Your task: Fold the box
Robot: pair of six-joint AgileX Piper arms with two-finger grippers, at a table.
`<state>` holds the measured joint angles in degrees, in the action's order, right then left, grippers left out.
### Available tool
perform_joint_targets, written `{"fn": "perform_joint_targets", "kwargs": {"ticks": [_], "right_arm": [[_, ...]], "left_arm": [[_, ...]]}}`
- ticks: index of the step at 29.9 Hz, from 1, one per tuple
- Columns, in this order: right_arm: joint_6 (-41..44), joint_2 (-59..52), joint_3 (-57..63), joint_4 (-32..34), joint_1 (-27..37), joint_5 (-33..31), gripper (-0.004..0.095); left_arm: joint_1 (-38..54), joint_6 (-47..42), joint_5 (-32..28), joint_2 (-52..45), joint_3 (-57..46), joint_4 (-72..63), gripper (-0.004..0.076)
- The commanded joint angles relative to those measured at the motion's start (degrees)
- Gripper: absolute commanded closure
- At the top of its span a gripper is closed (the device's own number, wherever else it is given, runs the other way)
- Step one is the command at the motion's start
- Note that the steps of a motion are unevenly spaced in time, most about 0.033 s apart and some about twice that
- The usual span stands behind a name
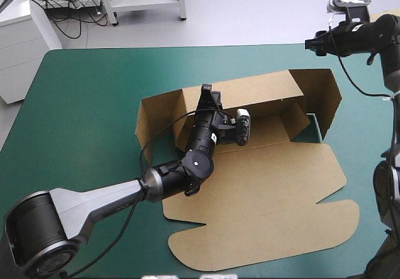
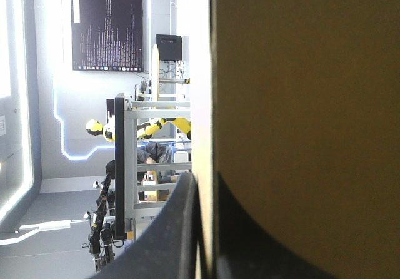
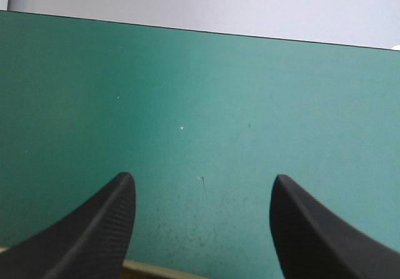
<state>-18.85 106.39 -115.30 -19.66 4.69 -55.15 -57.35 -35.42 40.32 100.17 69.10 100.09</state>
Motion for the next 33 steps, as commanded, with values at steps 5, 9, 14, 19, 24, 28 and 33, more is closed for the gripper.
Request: {"fn": "perform_joint_targets", "kwargs": {"ticks": [5, 9, 14, 19, 24, 28, 33], "right_arm": [[-1.5, 1.9, -2.0, -2.7, 0.5, 5.7, 0.0347], [-1.5, 3.6, -1.9, -2.0, 0.5, 1.8, 0.0347], [-1.5, 3.9, -1.8, -1.6, 0.5, -1.7, 0.0347], [-1.5, 3.9, -1.8, -1.5, 0.5, -3.8, 0.0347], [-1.9, 3.9, -1.8, -0.6, 0.5, -6.9, 0.0347], [-2.6, 3.9, -1.6, 0.4, 0.5, -10.0, 0.0347], [-4.0, 3.7, -1.4, -1.6, 0.5, -13.3, 0.0347]], "left_arm": [[-0.4, -1.5, -0.4, -2.5, 1.0, 0.4, 0.0734], [-0.4, -1.8, -0.4, -2.5, 1.0, 0.4, 0.0734], [-0.4, -5.0, -0.2, -2.5, 1.0, 0.4, 0.0734], [-0.4, -6.3, -0.1, -2.5, 1.0, 0.4, 0.0734], [-0.4, -11.6, 2.9, -2.5, 1.0, 0.4, 0.0734], [-0.4, -12.0, 3.1, -2.5, 1.0, 0.4, 0.0734], [-0.4, -11.7, 2.6, -2.5, 1.0, 0.4, 0.0734]]}}
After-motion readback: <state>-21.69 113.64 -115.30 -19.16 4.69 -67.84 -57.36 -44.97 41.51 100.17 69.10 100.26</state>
